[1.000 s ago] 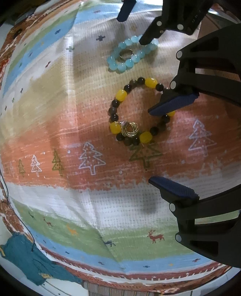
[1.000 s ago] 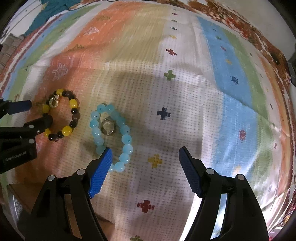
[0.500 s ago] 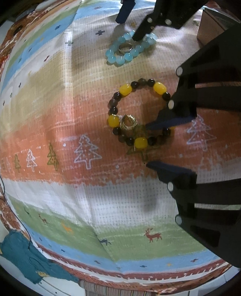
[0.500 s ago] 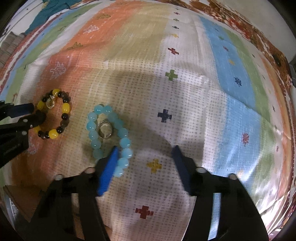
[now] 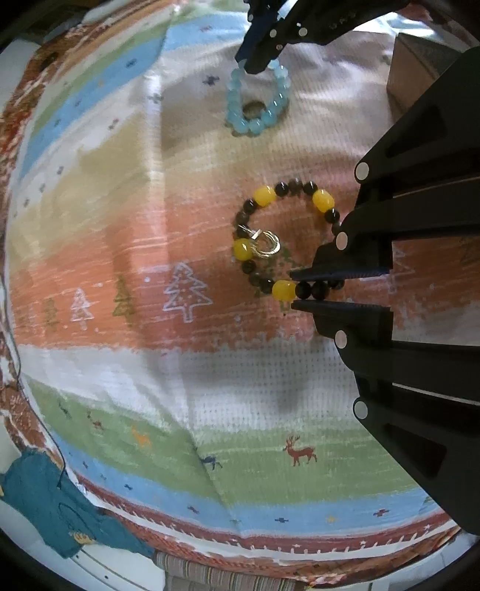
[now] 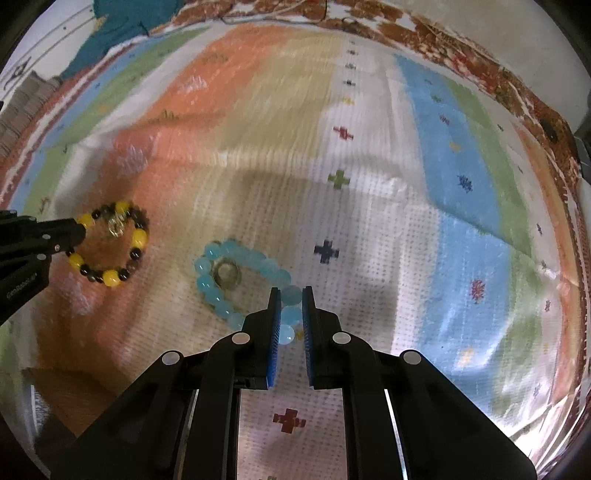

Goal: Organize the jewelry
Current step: 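Lift the yellow-black bracelet with the left tool while the right tool carries the light-blue bracelet to the tin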

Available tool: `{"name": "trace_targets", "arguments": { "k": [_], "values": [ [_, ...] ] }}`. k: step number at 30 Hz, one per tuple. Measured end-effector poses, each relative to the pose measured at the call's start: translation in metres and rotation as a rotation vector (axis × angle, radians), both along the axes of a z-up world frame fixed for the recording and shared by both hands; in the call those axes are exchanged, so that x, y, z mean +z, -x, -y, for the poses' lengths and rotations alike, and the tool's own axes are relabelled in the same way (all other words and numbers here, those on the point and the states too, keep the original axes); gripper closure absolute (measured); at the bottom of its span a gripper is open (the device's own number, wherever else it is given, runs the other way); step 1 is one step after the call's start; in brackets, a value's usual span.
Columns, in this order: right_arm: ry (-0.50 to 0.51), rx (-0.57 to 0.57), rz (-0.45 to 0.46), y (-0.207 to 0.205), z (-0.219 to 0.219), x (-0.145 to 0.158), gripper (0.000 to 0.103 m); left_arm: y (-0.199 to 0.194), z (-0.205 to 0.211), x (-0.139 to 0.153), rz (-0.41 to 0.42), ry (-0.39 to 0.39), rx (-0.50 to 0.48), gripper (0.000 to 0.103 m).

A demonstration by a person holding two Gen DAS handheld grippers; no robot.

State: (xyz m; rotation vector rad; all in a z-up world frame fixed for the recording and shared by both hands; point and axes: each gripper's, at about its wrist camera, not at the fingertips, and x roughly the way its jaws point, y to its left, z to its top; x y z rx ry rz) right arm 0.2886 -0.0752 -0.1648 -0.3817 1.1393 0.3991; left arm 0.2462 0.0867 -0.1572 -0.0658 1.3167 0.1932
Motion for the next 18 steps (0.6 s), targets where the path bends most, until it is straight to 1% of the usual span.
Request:
{"name": "trace_targets", "arguments": {
  "k": [6, 9, 18],
  "values": [
    [-0.048, -0.002, 0.045, 0.002, 0.0, 0.021, 0.091, 0.005, 0.006, 0.028, 0.07, 0.041, -0.005, 0.094],
    [-0.069, -0.002, 0.066, 0.002, 0.003, 0.031, 0.091, 0.005, 0.009, 0.037, 0.096, 0.048, -0.012, 0.094],
    [-0.12, 0.0, 0.122, 0.016, 0.007, 0.06, 0.091, 0.013, 0.02, 0.061, 0.156, 0.059, -0.035, 0.094]
  ]
}}
